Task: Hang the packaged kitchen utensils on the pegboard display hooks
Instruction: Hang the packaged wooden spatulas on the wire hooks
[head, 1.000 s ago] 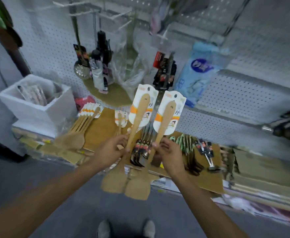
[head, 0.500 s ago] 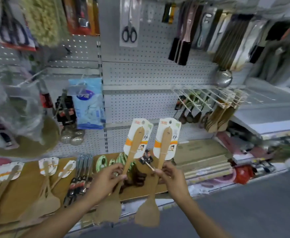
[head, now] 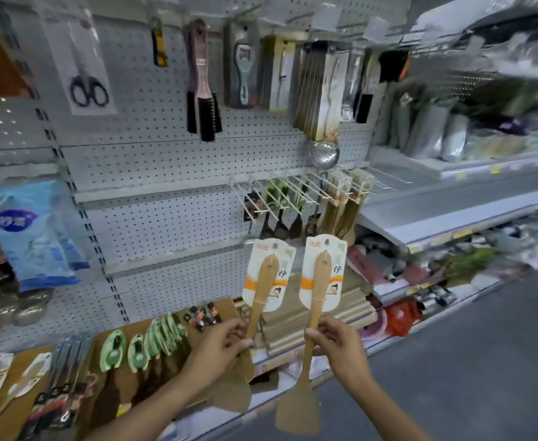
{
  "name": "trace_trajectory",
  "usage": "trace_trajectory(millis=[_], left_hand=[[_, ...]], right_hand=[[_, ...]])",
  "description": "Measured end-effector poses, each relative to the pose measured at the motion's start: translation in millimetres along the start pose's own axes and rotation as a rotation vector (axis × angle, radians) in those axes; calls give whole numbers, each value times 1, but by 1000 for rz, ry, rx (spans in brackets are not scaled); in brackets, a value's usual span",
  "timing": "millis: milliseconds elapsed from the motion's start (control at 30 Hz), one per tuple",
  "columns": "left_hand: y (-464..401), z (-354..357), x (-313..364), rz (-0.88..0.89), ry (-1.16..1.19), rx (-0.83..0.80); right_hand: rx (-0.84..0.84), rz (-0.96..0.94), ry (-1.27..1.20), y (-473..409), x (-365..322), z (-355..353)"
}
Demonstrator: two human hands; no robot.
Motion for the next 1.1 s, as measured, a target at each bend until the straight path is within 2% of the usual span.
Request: trace_trajectory(millis=[300, 700, 967, 1100], left_hand=[[-115, 81, 32, 41, -47, -124], [-319, 195, 87, 139, -15, -268], [-400, 251, 114, 158, -62, -280], [-433, 274, 110, 106, -78, -241]], right_hand=[[85, 13, 4, -74, 19, -103], [165, 23, 115, -235, 31, -255], [159, 46, 181, -322, 44, -328], [100, 51, 221, -374, 63, -357]])
Point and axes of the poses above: each hand's wrist, its own y-axis away from the middle knuckle, its own z-axis out of the palm, x = y × z, the point moved 8 cm from there along -y, towards the middle knuckle, and after that the axes turned 5 degrees about -y, right-handed, at the moved point
